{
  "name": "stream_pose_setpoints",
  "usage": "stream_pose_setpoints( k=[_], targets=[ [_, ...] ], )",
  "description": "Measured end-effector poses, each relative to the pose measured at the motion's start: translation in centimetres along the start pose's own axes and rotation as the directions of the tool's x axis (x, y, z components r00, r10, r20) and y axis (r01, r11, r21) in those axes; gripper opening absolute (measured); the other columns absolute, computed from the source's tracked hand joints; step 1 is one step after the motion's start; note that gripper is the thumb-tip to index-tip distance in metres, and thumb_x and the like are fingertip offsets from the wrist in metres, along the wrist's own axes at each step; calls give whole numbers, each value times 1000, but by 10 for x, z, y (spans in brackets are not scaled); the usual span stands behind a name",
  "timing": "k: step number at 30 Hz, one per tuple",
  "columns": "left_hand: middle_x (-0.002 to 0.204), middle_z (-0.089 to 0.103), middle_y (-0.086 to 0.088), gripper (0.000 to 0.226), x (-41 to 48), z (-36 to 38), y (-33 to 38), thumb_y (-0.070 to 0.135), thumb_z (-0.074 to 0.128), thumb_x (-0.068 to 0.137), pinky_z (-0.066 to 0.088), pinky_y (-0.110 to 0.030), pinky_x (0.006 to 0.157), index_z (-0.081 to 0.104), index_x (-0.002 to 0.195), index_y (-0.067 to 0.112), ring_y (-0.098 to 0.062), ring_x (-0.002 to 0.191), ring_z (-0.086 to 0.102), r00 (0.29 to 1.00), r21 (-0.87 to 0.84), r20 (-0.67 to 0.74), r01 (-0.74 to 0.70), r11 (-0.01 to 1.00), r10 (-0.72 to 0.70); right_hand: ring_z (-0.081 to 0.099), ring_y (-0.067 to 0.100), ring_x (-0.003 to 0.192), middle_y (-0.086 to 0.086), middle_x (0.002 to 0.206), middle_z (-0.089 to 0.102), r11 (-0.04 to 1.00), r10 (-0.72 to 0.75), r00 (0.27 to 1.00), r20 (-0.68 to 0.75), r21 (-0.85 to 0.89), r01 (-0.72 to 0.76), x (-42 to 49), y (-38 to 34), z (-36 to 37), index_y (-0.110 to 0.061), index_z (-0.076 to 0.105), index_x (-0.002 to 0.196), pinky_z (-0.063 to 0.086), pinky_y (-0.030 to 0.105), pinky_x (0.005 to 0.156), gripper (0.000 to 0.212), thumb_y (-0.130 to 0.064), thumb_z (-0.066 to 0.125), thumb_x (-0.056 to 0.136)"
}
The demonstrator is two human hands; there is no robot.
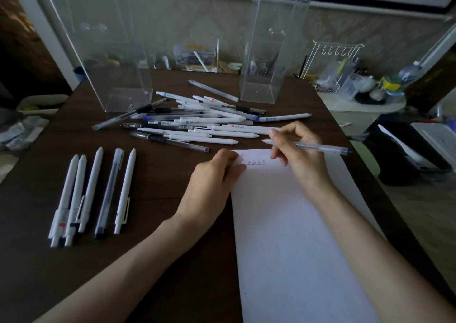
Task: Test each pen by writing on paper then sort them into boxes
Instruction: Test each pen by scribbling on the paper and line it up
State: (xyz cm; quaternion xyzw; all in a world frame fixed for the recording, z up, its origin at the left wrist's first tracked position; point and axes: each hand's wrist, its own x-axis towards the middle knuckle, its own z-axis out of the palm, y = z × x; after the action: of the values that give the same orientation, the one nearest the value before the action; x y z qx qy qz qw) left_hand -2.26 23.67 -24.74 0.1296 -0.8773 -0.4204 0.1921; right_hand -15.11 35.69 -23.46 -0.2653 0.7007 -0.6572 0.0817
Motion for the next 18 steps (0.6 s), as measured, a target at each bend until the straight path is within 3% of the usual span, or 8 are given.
stream_pose_setpoints(
  k=[4, 7, 11, 14, 18],
  targets=[
    [87, 66, 7, 20, -3, -3, 1, 29, 60, 89, 50, -22, 68, 65, 102, 14, -2, 78, 61, 996, 4, -39, -75, 997, 76, 42, 9, 37, -3, 40, 48, 988, 45, 999, 29, 145, -49, -5, -15, 7, -6, 49, 58, 33, 16, 41, 39, -29, 54, 90],
    [83, 63, 9, 18, -5, -3, 5, 26, 63, 88, 46, -14, 63, 65, 101, 14, 0, 73, 59, 990, 31, -56, -127, 991, 129, 40, 11, 36, -1, 38, 45, 990, 41, 998, 57, 130, -48, -10, -16, 12, -7, 50, 55, 31, 19, 40, 41, -18, 51, 95],
    [85, 63, 6, 15, -5, -2, 2, 25, 63, 88, 47, -19, 64, 65, 98, 15, -5, 71, 58, 988, 83, -58, -141, 987, 146, 42, 10, 38, 0, 41, 48, 995, 29, 999, -14, 93, -28, -9, -13, 8, -4, 51, 62, 32, 18, 42, 37, -21, 54, 94],
    [90, 63, 8, 18, -5, 2, -2, 28, 62, 89, 42, -25, 70, 66, 101, 16, -11, 83, 57, 980, 196, 16, -198, 961, 199, 43, 7, 44, 3, 48, 50, 997, 1, 997, -77, -76, -7, -3, -2, 0, -6, 47, 64, 36, 18, 50, 33, -20, 65, 88],
    [117, 63, 4, 40, -4, 10, -7, 41, 44, 90, 31, -28, 87, 59, 119, 16, -13, 114, 46, 935, 311, 213, -339, 888, 282, 27, 3, 40, -3, 48, 30, 967, 51, 995, -91, -244, -72, 2, 11, -1, -16, 32, 56, 24, 17, 43, 39, 2, 60, 77]
  ],
)
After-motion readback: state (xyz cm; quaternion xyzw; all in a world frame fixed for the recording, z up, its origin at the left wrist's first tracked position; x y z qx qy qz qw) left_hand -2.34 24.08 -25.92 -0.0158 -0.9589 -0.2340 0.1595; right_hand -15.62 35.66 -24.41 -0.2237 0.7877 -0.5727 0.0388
